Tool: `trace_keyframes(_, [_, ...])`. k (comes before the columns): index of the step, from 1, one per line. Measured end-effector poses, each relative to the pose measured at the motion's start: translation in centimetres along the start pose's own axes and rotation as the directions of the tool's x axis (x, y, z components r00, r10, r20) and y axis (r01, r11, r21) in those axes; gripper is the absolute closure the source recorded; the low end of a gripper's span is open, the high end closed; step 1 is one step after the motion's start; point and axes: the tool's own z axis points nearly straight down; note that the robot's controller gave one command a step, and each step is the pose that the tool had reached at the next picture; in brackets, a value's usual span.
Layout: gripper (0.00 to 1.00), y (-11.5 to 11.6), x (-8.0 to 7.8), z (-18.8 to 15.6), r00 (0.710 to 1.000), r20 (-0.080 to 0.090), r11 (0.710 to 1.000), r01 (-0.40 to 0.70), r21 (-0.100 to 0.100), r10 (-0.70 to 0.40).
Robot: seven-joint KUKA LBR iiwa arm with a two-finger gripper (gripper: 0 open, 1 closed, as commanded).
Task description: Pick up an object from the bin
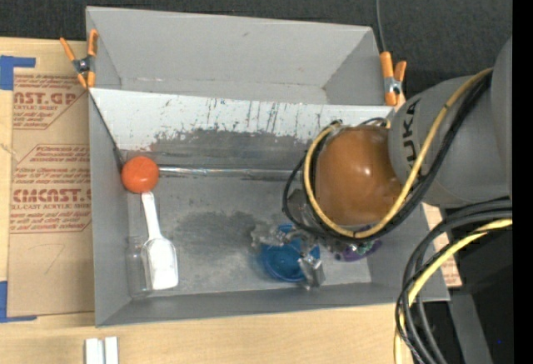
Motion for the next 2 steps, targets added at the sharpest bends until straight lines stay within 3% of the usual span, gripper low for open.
trace_keyframes(2, [1.00,0.00,0.00,0.00,1.000,0.000,1.000,0.000,0.000,0.000])
